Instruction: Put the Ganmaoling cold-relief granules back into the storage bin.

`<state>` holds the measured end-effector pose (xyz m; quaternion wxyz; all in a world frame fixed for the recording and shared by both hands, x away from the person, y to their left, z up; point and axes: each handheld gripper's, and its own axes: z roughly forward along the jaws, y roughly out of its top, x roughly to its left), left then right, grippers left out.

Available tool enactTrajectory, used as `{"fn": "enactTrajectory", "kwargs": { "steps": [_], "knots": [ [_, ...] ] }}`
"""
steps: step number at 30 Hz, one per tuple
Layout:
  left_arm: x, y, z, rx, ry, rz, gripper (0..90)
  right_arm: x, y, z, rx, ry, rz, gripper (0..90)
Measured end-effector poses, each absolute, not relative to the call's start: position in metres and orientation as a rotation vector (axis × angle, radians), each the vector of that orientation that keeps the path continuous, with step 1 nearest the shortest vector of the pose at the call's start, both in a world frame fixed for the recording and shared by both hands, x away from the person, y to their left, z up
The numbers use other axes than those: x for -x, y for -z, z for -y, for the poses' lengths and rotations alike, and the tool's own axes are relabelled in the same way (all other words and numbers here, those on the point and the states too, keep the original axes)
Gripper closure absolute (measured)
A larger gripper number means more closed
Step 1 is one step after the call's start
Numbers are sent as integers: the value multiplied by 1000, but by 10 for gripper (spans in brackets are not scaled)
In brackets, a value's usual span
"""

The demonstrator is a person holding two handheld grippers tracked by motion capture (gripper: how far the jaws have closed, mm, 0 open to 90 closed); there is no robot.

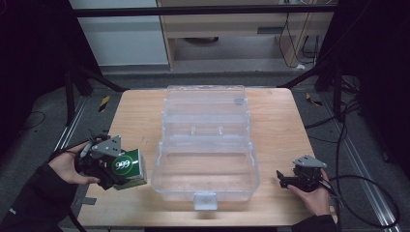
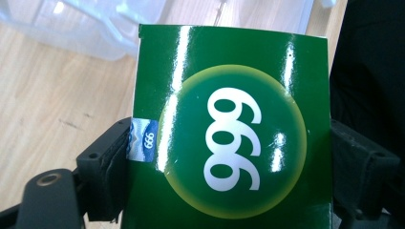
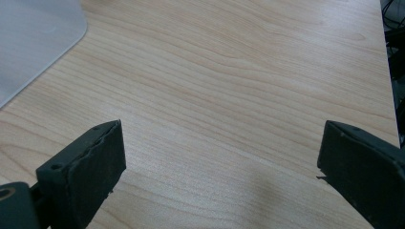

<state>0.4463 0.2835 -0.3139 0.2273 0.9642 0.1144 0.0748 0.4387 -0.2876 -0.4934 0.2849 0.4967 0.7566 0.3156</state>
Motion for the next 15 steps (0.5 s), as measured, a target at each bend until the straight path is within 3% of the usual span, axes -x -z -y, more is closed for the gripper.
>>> {"fn": "enactTrajectory", "kwargs": {
  "steps": [15],
  "knots": [
    [-452, 293, -254, -2661, -234, -247, 145, -438, 494, 287, -1324, -838, -2025, 28]
  ]
}}
